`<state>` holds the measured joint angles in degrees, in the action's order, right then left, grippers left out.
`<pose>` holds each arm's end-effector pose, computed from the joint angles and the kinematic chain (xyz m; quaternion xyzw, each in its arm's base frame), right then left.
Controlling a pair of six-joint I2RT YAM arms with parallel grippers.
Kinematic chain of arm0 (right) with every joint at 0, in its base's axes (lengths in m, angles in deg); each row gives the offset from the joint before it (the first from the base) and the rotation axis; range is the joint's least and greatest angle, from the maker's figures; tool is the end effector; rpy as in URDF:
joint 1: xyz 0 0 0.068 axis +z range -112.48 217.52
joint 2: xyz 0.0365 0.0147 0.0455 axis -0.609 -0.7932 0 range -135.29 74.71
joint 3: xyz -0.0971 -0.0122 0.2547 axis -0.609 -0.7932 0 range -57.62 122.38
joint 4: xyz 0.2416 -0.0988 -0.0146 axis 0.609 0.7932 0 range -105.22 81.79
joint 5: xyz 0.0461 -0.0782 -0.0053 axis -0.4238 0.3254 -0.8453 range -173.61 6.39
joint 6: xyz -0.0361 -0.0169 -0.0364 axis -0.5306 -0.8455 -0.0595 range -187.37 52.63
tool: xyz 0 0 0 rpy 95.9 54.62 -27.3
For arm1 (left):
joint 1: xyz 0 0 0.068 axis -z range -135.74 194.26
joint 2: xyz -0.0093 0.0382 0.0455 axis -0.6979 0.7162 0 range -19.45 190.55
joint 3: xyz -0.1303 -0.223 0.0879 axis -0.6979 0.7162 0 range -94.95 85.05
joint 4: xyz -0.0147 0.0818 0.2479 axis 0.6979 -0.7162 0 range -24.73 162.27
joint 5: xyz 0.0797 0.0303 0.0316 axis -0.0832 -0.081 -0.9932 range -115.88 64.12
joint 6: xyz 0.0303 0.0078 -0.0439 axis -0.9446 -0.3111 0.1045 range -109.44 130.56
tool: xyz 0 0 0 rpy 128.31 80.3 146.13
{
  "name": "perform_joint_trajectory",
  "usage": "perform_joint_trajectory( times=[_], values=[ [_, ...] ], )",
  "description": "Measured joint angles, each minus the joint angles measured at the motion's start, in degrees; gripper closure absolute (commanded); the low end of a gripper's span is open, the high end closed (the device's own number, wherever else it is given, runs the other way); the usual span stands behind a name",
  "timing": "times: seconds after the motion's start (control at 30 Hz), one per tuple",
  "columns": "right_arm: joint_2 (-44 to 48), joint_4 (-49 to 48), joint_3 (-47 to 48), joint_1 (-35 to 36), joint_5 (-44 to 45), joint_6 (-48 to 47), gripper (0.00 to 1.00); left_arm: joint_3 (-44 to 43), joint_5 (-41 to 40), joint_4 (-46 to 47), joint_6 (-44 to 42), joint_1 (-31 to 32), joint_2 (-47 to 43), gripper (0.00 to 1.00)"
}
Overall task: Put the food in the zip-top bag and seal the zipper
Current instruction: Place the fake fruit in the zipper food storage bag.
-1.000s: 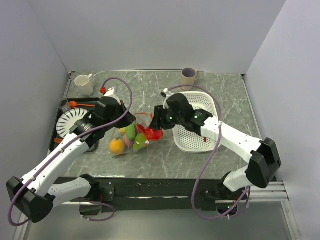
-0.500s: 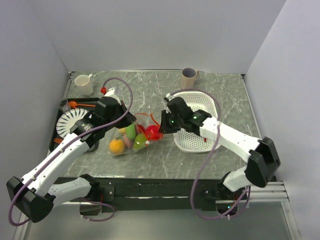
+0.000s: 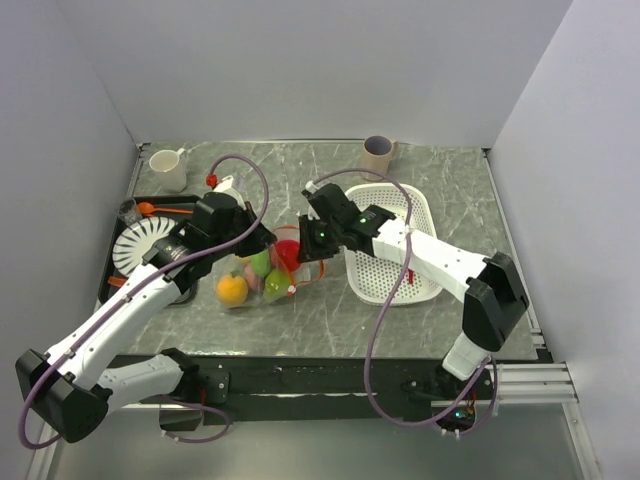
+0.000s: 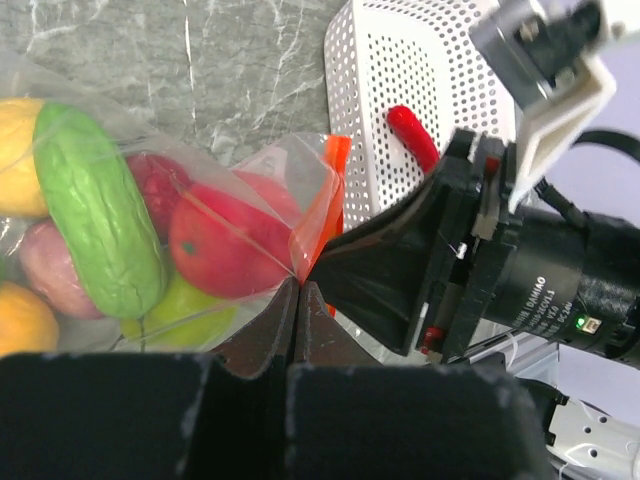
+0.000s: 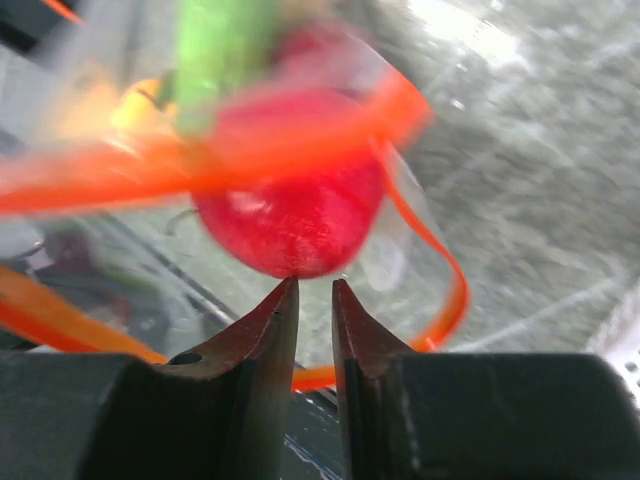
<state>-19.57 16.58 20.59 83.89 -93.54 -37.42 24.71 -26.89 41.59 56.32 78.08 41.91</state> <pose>0.2474 0.2683 0.2858 -0.1635 0.9157 0.2848 0.2317 0.1937 -0.1291 0.3432 -0.0951 0.8681 -0.3058 0.3793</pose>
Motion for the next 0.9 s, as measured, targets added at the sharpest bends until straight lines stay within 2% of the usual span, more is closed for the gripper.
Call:
perform_joint_trajectory(
  times=[0.5, 0.63, 0.9],
  values=[
    [-11.85, 0.37, 9.66, 0.37, -3.3, -1.57, 0.65, 0.0, 0.98, 0.02, -0.02, 0.0, 0.15, 0.99],
    [-11.8, 0.33, 9.86, 0.37, -3.1, -1.66, 0.57, 0.0, 1.14, 0.02, -0.02, 0.0, 0.15, 0.99],
    [-5.66, 0.44, 6.45, 0.13, 2.08, -1.97, 0.53, 0.0, 1.11, 0.04, 0.0, 0.0, 0.15, 0.99]
  ],
)
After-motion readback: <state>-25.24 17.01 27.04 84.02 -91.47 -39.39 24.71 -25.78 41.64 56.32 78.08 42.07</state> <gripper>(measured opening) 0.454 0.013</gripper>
